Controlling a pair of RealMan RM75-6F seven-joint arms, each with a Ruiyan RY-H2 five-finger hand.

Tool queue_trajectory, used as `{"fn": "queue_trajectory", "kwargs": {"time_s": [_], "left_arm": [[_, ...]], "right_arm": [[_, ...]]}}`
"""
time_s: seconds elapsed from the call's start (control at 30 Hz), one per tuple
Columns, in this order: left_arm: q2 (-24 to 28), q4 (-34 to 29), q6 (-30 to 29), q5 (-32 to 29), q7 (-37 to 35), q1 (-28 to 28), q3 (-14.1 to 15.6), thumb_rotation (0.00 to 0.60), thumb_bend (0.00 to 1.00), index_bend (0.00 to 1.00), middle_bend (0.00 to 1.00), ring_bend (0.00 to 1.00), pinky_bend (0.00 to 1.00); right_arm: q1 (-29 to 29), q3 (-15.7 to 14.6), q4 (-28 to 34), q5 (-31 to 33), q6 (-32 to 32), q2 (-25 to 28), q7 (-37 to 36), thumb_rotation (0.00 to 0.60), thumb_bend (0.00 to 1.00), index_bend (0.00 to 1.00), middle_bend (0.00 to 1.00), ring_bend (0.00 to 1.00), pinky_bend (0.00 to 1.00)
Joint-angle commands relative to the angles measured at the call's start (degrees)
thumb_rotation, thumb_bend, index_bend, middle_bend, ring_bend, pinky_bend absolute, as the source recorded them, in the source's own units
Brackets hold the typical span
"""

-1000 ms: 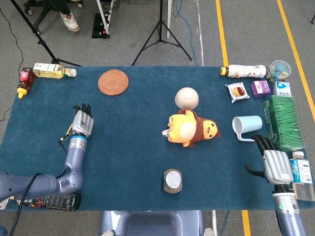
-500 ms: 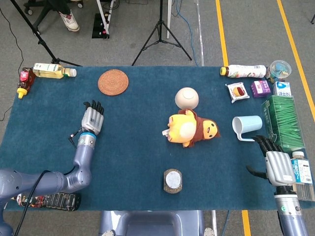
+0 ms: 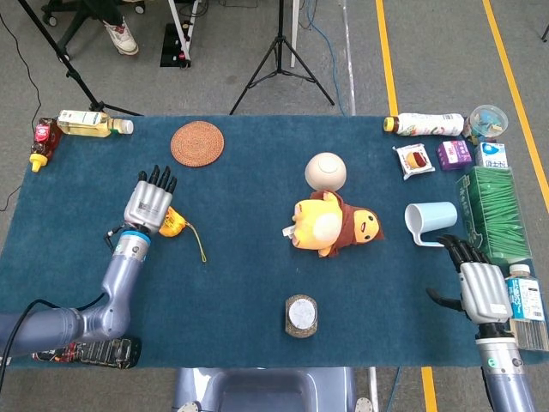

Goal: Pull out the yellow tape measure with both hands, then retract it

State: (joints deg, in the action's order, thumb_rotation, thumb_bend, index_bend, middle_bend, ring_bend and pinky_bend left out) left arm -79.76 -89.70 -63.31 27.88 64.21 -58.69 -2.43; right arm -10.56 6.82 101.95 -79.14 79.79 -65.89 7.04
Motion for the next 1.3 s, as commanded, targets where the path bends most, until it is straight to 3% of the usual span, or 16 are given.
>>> {"fn": "queue_trajectory", "kwargs": {"time_s": [0.03,0.33,0.53,0.9,1.17,1.3], "left_arm": [[4.27,-3.42,5.68,5.69,-13.95,4.54,-2.13,0.600,0.19,0.17,0.03,0.01,0.20],[6.23,0.47,13.72,15.76,-32.27,8.36,-4.39,0.600,0.32,0.25,0.14,0.11,0.30],[5.02,5.75,18.33,19.58,-40.74,9.18,-5.33,0.600,0.33,0.27,0.16,0.12,0.31],[0.72,15.87,24.32,17.80,-42.43,7.19,-4.47,0.600,0.35,0.33,0.18,0.12,0.31],[-1.50,19.67,27.13,13.61,-39.38,4.61,-2.77,0.600,0.36,0.33,0.18,0.12,0.30],[-1.39,20.15,28.65,12.33,-41.22,4.37,-3.30,0.600,0.42,0.33,0.18,0.12,0.30]], "right_arm": [[-0.07,-0.02,0.09,-0.05,-0.09,-0.06,0.19,0.600,0.20,0.17,0.17,0.18,0.22],[-0.04,-0.03,1.01,-0.49,0.34,0.11,1.20,0.600,0.20,0.17,0.17,0.18,0.22],[0.26,-0.15,2.03,-0.59,0.87,0.42,2.18,0.600,0.20,0.17,0.17,0.18,0.22],[0.23,-0.28,3.83,-0.55,0.95,0.42,4.37,0.600,0.20,0.17,0.17,0.18,0.22],[0.49,-0.29,5.31,-0.31,1.57,0.50,6.19,0.600,0.20,0.17,0.17,0.19,0.22],[0.54,-0.24,5.77,-0.15,1.69,0.57,6.70,0.600,0.20,0.17,0.17,0.19,0.22]]}}
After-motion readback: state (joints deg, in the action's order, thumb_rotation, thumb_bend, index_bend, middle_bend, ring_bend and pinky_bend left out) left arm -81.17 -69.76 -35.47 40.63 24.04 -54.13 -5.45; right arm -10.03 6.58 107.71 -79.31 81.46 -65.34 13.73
